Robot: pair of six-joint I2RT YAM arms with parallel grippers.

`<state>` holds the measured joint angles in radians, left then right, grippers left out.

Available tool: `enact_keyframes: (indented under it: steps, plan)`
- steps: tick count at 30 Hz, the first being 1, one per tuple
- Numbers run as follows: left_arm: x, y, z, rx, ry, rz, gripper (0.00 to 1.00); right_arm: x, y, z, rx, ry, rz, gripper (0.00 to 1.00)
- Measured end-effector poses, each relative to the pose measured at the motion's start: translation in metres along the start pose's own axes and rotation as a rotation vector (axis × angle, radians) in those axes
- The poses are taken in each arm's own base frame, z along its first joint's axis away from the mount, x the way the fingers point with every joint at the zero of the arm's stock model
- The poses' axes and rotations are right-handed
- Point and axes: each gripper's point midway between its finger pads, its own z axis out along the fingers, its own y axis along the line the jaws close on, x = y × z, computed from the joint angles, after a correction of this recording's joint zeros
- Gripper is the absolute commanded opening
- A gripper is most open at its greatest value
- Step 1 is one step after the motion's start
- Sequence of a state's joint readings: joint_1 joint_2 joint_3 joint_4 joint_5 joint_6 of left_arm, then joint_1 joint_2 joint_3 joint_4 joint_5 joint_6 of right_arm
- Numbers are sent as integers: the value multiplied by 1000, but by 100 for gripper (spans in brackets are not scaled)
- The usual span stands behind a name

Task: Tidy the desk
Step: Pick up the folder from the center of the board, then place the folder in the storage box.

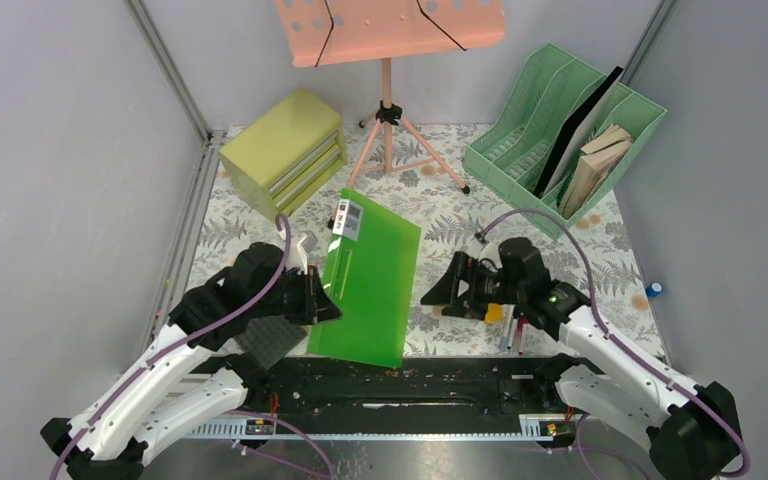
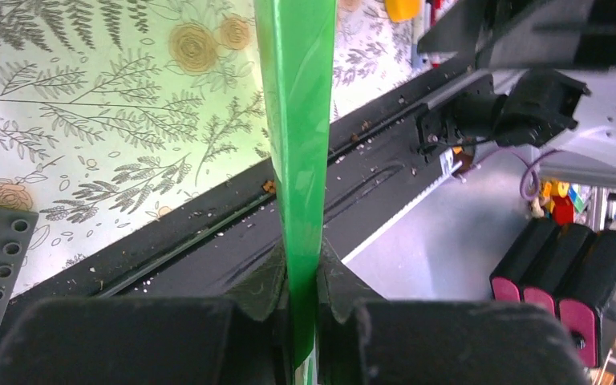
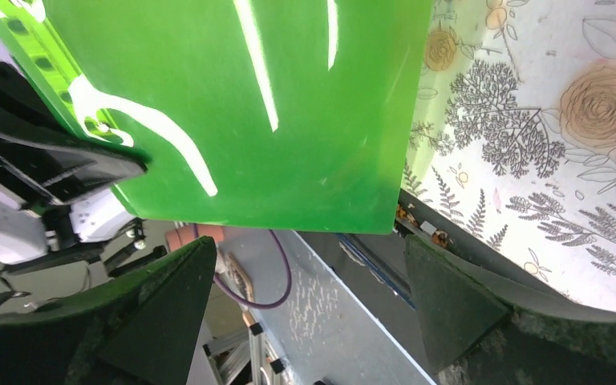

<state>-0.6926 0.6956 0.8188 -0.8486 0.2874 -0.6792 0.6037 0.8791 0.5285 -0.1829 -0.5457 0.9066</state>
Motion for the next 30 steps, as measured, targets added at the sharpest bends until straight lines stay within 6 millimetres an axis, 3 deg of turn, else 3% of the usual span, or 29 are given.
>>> enact_keyframes:
  steps: [8, 14, 18, 23, 30]
  plan:
    - [7, -29, -17, 125, 87, 78, 0, -54, 6, -28, -32, -91, 28, 95]
    - [16, -39, -27, 183, 145, 119, 0, -82, 15, -44, 26, -113, -70, 96]
    - [23, -44, -30, 221, 181, 137, 0, -90, 21, -48, 36, -106, -141, 96]
    - [29, -50, -35, 277, 213, 164, 0, -89, 15, -45, 47, -70, -173, 96]
    - [34, -68, -46, 397, 218, 187, 0, -85, 36, -50, -70, -77, -248, 96]
